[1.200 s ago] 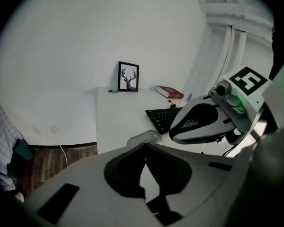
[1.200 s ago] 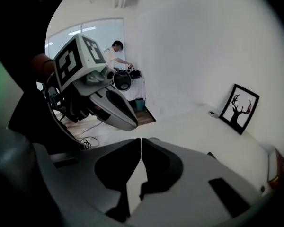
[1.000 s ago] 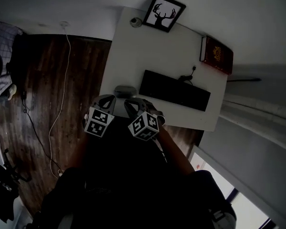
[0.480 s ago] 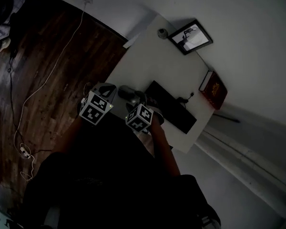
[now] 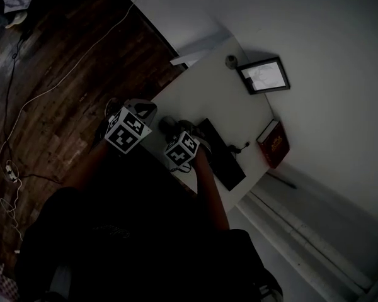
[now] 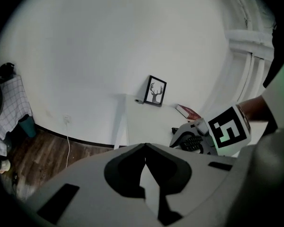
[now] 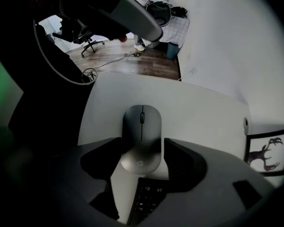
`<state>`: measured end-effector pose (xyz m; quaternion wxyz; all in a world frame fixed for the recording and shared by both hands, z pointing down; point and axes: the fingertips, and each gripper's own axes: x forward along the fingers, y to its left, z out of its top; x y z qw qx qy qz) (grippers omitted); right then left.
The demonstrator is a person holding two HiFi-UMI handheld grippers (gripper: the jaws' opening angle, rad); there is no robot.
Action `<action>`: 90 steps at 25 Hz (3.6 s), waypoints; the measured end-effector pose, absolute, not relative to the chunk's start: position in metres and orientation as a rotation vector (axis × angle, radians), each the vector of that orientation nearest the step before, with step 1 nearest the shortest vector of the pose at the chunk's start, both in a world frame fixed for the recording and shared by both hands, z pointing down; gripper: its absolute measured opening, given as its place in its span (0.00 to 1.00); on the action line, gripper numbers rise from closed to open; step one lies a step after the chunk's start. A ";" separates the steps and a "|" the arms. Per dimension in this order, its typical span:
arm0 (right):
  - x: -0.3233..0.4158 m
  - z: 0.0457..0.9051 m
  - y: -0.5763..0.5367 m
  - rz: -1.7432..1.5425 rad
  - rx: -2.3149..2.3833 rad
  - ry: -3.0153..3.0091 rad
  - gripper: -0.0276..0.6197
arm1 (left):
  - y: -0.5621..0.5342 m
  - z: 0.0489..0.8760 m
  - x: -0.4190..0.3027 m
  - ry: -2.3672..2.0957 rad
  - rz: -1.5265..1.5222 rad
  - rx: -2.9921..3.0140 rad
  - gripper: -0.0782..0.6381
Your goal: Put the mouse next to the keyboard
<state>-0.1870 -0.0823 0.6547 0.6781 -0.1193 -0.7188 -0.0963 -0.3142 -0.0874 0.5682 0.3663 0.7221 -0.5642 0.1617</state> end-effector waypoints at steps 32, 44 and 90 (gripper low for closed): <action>-0.195 0.630 -0.088 -0.043 0.107 -1.709 0.46 | -0.104 0.561 -0.299 -1.204 0.473 2.070 0.12; -0.147 0.616 -0.116 -0.058 0.146 -1.805 0.46 | -0.134 0.561 -0.245 -1.288 0.525 2.051 0.11; 0.137 0.610 -0.174 0.352 0.641 -1.969 0.46 | -0.169 0.582 0.088 -0.662 1.034 2.318 0.12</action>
